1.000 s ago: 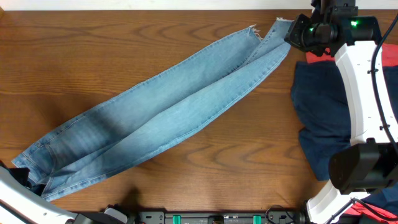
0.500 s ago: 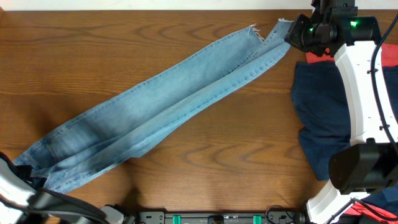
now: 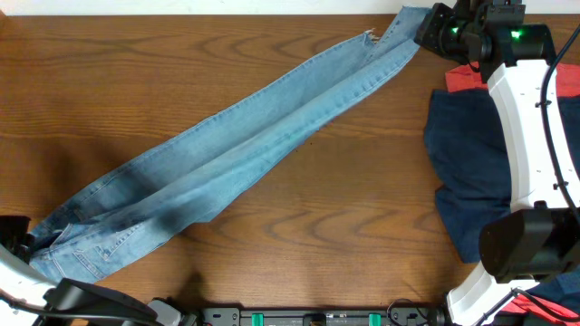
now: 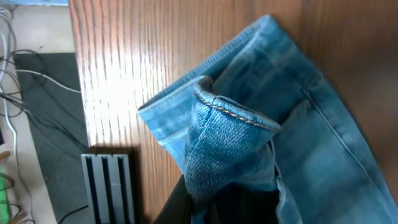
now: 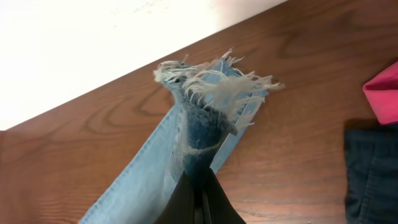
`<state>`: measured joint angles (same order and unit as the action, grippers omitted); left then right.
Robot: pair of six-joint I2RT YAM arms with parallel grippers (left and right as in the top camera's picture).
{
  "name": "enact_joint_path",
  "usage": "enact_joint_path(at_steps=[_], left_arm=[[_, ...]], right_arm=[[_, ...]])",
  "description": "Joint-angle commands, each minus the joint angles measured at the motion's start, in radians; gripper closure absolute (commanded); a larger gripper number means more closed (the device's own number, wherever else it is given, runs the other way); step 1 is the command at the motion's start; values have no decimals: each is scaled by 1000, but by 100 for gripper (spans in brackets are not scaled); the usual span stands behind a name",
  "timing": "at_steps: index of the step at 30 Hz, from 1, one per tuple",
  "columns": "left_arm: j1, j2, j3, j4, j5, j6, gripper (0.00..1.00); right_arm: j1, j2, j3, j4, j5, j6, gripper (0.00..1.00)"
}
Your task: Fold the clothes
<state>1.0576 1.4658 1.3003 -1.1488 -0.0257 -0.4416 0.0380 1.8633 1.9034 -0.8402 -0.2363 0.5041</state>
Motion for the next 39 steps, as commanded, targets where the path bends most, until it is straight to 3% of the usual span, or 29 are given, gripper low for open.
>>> enact_joint_path(at_steps=[1,8,16,30,39], left_arm=[[3,-7,17,-14,18,23,94],[3,-7,17,13,18,22,94],[3,-20,17,-97,-54,10,94],[0,-274,7,-333,-32,-20,94],[-29,-331,-133,-333,-106,-20,94]], right_arm=[[-5,-12,21,-5,11,-19,99],[-7,-12,21,-55,11,-42,99],[-7,-12,21,-52,41,-42,99],[-10,-12,21,-38,170,87,99],[-18,-12,21,-1,185,87,99]])
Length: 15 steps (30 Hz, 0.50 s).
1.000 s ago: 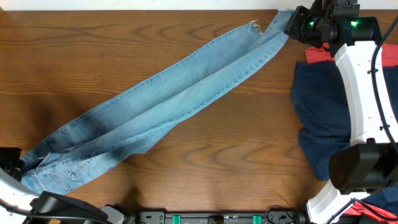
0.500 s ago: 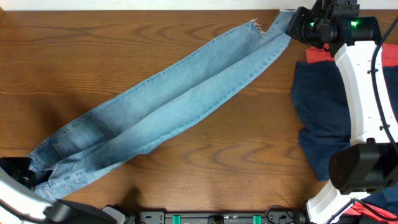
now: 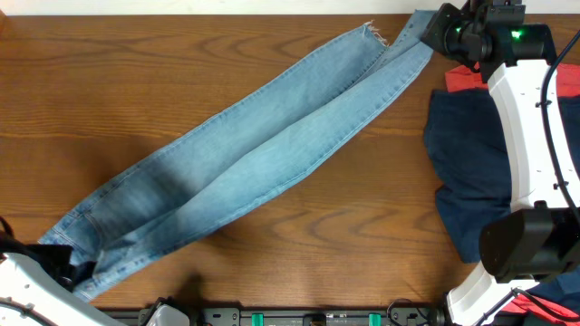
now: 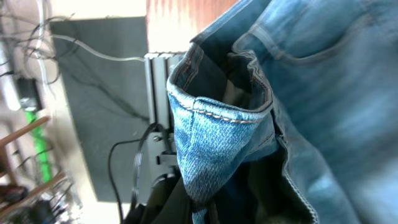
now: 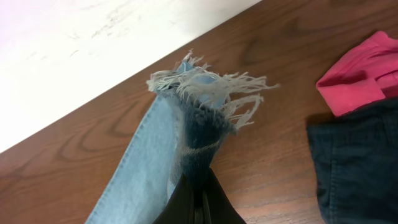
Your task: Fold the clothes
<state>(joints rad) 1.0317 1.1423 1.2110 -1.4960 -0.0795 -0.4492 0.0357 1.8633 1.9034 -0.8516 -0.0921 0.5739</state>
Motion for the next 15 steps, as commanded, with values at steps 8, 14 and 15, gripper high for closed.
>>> enact_joint_path(at_steps=[8,14,15], left_arm=[[-3,16,-91,159,-51,-85,94],[-3,150,-110,278,-39,-106,94],[-3,181,-110,303,-36,-106,94]], right_arm=[[-18,-12,21,33,43,25,99],[-14,-12,21,14,43,24,99],[-14,-12,21,6,43,24,99]])
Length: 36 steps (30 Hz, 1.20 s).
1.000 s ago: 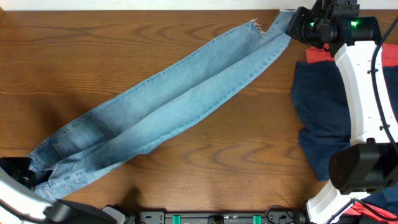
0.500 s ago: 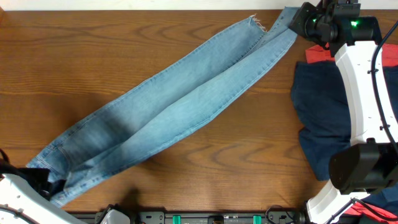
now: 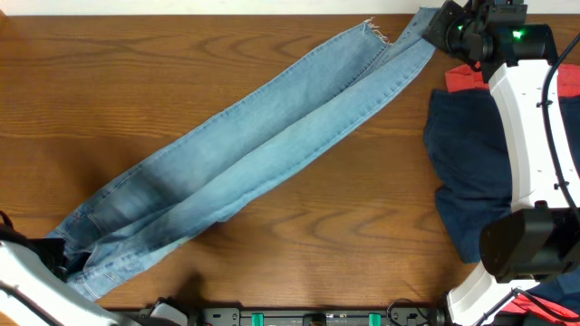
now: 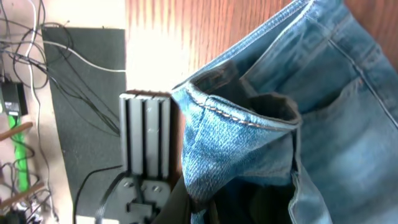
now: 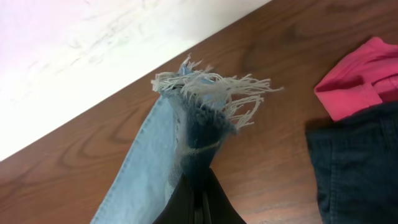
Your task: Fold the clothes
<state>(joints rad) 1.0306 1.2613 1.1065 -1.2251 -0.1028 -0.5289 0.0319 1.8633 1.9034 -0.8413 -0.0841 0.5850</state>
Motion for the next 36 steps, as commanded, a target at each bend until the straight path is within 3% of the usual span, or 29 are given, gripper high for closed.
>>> enact_joint_path(at_steps=[1,7,14,22,30,33,36], left_arm=[[-3,88,-5,55,-13,-26,94],[-27,255,-5,179,6,-24,94],[-160,447,-5,355,-36,-23,94],[-276,661,-5,586,-80,-22,94],[-407,789,87,854,5,48,94],[-465,793,173,853,5,109,94],[-495,780,318,671,-73,134,94]], right_arm=[[-8,-12,21,-13,35,13,98],[15,7,19,-42,19,5,97],[103,29,19,-57,-85,-26,97],[217,32,19,-63,3,-31,96],[231,37,18,-31,57,40,96],[231,37,18,1,63,39,96],[224,37,18,9,78,39,96]])
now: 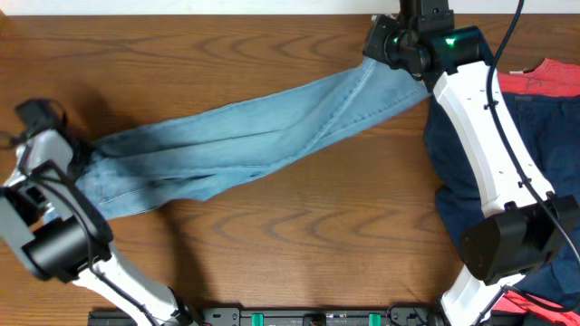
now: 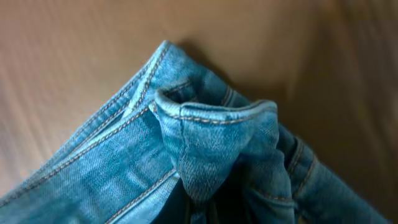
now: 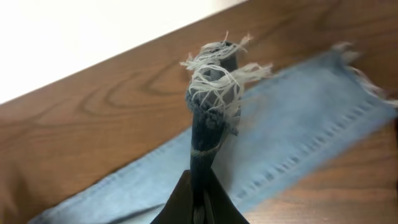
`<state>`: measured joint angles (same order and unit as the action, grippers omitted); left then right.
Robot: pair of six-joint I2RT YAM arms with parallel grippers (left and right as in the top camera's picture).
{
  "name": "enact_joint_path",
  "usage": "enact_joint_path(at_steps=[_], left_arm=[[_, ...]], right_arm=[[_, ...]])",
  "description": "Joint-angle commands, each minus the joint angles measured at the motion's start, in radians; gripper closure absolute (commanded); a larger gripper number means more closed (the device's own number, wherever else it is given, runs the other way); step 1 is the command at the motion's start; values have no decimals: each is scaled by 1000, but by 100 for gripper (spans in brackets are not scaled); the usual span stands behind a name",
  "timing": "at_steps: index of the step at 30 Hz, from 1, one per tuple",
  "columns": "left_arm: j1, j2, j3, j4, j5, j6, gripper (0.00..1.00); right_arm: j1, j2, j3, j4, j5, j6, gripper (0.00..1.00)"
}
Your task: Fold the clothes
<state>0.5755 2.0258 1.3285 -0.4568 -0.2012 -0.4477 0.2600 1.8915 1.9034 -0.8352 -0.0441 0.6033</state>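
A pair of light blue jeans [image 1: 245,136] stretches across the table from the left edge to the back right. My left gripper [image 1: 68,156] is shut on the waistband [image 2: 205,143] at the left end. My right gripper [image 1: 385,45] is shut on the frayed leg hem [image 3: 214,81] near the table's back edge, with the other leg [image 3: 298,143] lying flat beneath it. The fingertips of both grippers are buried in denim.
A dark navy garment [image 1: 467,172] lies at the right side of the table, and a red garment [image 1: 544,80] sits behind it. The right arm [image 1: 480,127] reaches over the navy cloth. A white strip runs along the table's back edge [image 1: 181,7].
The left gripper has moved with the waistband from the front left corner up to the middle of the left edge. The right gripper has moved left along the back edge. The jeans now lie more level.
Both grippers held the jeans throughout, left on the waistband and right on the frayed hem. The jeans first ran diagonally from the front left corner to the back right. Then they were flatter and straighter. Now they lie nearer crosswise, waistband at mid left.
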Motion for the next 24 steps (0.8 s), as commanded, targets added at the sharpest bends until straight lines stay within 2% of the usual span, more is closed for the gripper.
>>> enact_joint_path(at_steps=[1,5,9,15,24], left_arm=[[-40,13,140,-163,5,52,94],[-16,-9,303,-396,-17,49,94],[26,-77,387,-558,-10,14,94],[74,-233,392,-755,123,12,94],[74,-282,385,-1069,145,34,94]], right_arm=[[-7,9,18,2,48,21,96],[-37,9,18,2,103,21,98],[-97,9,18,-6,111,21,99],[-206,8,19,-21,107,-12,99],[-264,-1,19,-70,108,-37,99]])
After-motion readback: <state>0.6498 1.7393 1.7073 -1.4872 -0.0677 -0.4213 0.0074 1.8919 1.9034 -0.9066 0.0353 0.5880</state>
